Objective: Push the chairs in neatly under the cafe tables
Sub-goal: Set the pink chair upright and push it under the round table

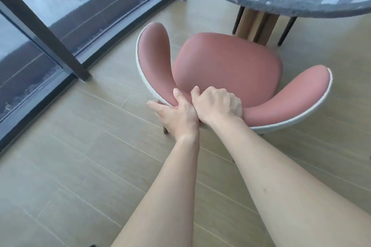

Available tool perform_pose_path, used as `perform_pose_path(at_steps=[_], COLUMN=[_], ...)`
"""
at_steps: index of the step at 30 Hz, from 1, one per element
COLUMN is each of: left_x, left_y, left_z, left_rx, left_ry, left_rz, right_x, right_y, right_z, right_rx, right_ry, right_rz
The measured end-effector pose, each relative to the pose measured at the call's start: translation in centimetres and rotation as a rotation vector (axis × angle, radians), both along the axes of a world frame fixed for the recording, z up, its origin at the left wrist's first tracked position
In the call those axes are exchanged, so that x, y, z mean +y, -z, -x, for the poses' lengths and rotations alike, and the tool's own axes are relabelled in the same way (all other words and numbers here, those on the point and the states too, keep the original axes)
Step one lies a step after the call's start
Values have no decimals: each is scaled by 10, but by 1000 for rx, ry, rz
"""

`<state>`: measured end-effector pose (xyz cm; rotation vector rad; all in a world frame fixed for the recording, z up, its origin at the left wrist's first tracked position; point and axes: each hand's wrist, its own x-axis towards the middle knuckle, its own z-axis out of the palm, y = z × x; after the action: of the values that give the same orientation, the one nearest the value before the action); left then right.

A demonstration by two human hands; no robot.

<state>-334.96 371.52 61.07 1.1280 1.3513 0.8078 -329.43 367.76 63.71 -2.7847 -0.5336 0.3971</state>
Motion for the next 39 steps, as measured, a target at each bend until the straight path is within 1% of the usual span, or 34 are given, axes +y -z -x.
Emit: perform_pose_path(at_steps=[4,9,12,17,19,20,22,23,25,26,28,30,32,34,36,39], left_x=[12,25,30,35,36,36,41,46,62,74,98,114,123,129,130,129], left_y=[-11,-17,-13,-7,-12,-14,-17,-20,-29,-34,-47,-57,-60,-56,-50,-45], left_z=[-28,-69,-87,-94,-95,-94,-88,-83,-73,-69,-64,-69,-82,-93,-96,-84], left_rx=[8,60,80,78,99,152,353,442,567,640,809,916,1008,1031,971,909], left_ry=[102,172,167,113,126,161,279,377,676,861,1223,1465,1654,1749,1724,1686], left_rz=[10,13,1,24,-51,-157,-457,-595,-821,-910,-1017,-1049,-1101,-1194,-1250,-1272], right_x=[2,6,9,16,15,14,10,5,-12,-24,-48,-60,-58,-51,-48,-47], right_y=[-7,-10,-10,-8,-9,-10,-12,-13,-16,-18,-20,-22,-21,-21,-24,-30], right_z=[-22,-54,-71,-77,-80,-81,-78,-76,-75,-76,-78,-83,-88,-88,-85,-71], right_rx=[-74,-143,-163,-167,-144,-136,-110,-103,-104,-110,-114,-94,-93,-125,-126,-106], right_ry=[59,96,124,131,109,84,-1,-51,-142,-182,-269,-341,-334,-296,-266,-233], right_rz=[-15,-43,-74,-96,-102,-103,-78,-65,-40,4,147,291,339,304,310,338])
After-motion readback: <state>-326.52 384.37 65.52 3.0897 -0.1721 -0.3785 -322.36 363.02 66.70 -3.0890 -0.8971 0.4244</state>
